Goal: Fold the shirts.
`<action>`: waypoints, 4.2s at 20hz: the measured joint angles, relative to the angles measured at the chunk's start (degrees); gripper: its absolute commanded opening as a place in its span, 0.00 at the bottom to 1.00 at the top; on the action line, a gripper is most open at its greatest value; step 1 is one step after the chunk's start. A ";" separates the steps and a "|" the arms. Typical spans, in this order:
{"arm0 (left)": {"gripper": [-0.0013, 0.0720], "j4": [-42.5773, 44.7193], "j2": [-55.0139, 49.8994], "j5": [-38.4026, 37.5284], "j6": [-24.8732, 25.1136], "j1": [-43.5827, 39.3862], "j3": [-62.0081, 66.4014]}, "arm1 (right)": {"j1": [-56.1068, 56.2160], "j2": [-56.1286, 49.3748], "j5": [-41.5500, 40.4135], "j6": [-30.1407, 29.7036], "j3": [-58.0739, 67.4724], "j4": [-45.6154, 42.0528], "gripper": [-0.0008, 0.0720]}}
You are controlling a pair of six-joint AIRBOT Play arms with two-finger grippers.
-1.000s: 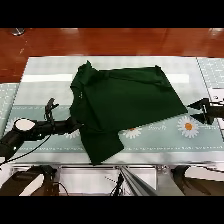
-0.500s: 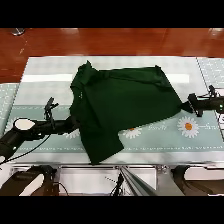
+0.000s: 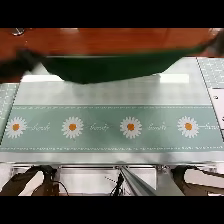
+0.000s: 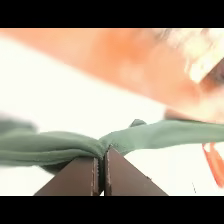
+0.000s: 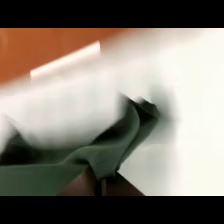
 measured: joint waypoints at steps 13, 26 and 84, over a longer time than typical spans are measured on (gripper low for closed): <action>0.06 42.47 14.25 -22.36 -13.29 4.02 45.11 | 1.68 36.04 9.75 4.87 9.79 -19.32 0.05; 0.07 48.76 16.63 -20.11 -14.80 1.18 8.85 | 1.70 40.92 9.49 3.23 -18.49 -17.20 0.05; 0.97 26.10 -4.48 -14.23 -2.08 16.55 -44.22 | 3.52 20.41 -8.46 -4.02 -56.92 -2.08 0.87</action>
